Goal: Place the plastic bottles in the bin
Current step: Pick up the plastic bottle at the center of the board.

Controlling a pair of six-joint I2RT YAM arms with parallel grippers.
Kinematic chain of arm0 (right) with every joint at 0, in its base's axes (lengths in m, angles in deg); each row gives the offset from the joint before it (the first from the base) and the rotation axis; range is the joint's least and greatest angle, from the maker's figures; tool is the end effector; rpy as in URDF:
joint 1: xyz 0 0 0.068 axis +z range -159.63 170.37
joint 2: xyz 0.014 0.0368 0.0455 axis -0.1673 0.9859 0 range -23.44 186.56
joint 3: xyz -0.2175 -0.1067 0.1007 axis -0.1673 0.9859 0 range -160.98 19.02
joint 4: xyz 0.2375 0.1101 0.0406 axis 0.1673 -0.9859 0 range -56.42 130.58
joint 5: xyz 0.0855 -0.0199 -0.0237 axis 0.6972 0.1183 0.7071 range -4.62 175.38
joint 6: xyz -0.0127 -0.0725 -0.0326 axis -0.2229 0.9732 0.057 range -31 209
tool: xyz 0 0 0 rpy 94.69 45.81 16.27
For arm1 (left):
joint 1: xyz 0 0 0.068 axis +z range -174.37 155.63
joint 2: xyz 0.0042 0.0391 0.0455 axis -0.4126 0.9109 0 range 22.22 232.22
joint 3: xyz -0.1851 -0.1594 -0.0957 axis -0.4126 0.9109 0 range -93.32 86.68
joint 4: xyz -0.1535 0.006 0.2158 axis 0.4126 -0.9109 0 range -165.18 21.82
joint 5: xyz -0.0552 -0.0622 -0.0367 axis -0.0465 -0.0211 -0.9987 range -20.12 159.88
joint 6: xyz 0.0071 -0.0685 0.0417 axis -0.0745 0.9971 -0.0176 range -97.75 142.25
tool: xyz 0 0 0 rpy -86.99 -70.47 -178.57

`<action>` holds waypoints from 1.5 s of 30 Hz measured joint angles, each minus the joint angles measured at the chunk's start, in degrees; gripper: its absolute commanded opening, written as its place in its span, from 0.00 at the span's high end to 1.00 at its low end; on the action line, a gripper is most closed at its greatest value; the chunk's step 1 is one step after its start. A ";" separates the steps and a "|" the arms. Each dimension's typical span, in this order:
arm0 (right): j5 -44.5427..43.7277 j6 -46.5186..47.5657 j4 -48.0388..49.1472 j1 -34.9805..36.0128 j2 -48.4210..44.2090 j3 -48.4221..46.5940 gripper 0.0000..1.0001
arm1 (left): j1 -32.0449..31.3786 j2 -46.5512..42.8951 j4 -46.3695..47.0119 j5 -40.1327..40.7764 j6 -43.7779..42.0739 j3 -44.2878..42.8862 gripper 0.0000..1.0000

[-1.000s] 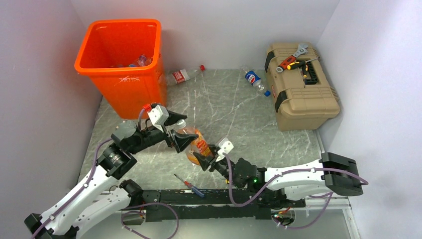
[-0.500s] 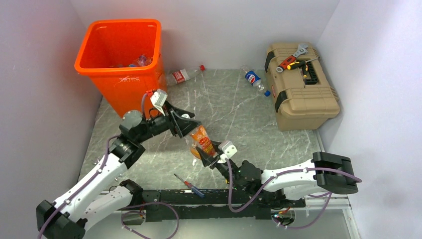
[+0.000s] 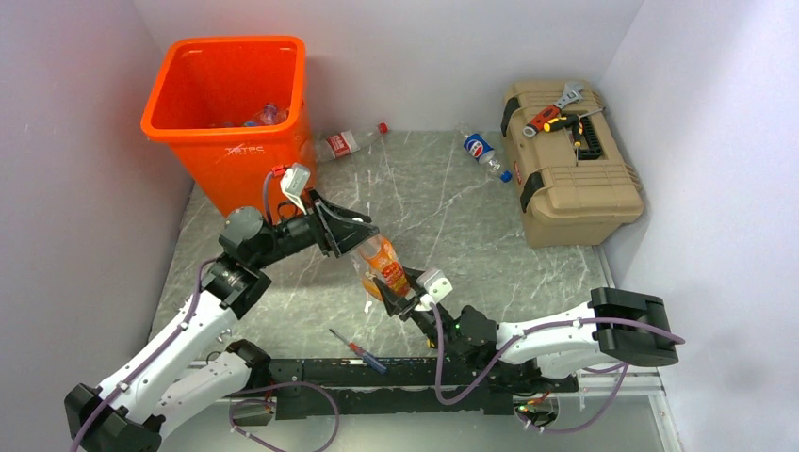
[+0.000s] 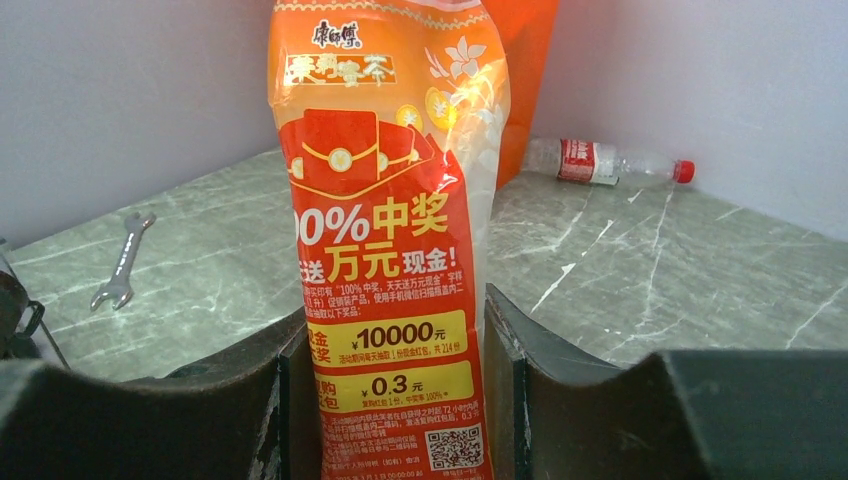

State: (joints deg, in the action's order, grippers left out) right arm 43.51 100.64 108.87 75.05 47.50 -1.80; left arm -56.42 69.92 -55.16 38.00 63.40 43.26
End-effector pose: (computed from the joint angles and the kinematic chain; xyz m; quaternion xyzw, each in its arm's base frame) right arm 0.0705 0.2569 0.2396 -0.2152 0.5811 0.2817 0.7326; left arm 0.1784 -0.1551 0.3623 0.1581 0.6408 -0.5786 0.4792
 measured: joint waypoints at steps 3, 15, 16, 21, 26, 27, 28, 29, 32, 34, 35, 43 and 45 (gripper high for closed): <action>-0.04 0.00 -0.17 0.15 0.00 0.02 1.00 | 0.00 0.02 -0.79 0.74 -0.52 -0.07 0.53; -1.20 -2.36 0.20 0.28 0.20 0.66 0.96 | 0.13 1.57 -4.59 3.32 -4.09 -1.27 0.77; -1.29 -2.89 -0.26 0.28 0.13 0.63 0.97 | 0.13 1.66 -4.83 3.26 -4.17 -1.36 0.64; -1.31 -3.93 -2.64 0.28 -1.20 0.63 0.99 | 0.04 1.64 -6.36 3.08 -4.02 -1.70 0.55; -1.33 -3.98 -3.19 0.28 -1.31 0.63 1.00 | -0.02 1.53 -6.95 3.30 -4.00 -1.70 0.51; -1.36 -4.00 -3.28 0.28 -1.31 0.63 1.00 | -0.02 1.49 -7.10 3.30 -4.00 -1.70 0.49; -1.36 -4.09 -3.30 0.28 -1.31 0.63 1.00 | -0.09 1.33 -7.32 3.32 -4.00 -1.70 0.46; -1.33 -4.17 -3.32 0.28 -1.31 0.66 1.00 | -0.17 1.11 -7.54 3.32 -4.02 -1.70 0.44; -1.29 -4.42 -3.37 0.39 -1.31 0.66 1.00 | -0.59 0.31 -8.24 3.37 -4.20 -1.70 0.41; -1.27 -4.72 -3.37 0.55 -1.31 0.66 1.00 | -0.87 -0.26 -8.76 3.67 -4.66 -1.70 0.36; -1.27 -4.85 -3.32 0.55 -1.31 0.70 1.00 | -1.03 -0.61 -9.29 3.89 -5.01 -1.70 0.32; -1.86 -5.90 -1.62 0.44 -1.11 1.29 1.00 | -2.54 -4.50 -12.07 7.32 -6.75 -0.31 0.15; -1.97 -5.90 -0.87 0.44 -0.92 1.31 1.00 | -2.64 -5.55 -12.13 8.41 -7.13 0.50 0.22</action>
State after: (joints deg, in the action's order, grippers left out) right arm 41.54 94.74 108.00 75.49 46.58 -0.49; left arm -59.07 64.37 -67.29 46.42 56.27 43.76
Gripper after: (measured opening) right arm 0.498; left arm 0.871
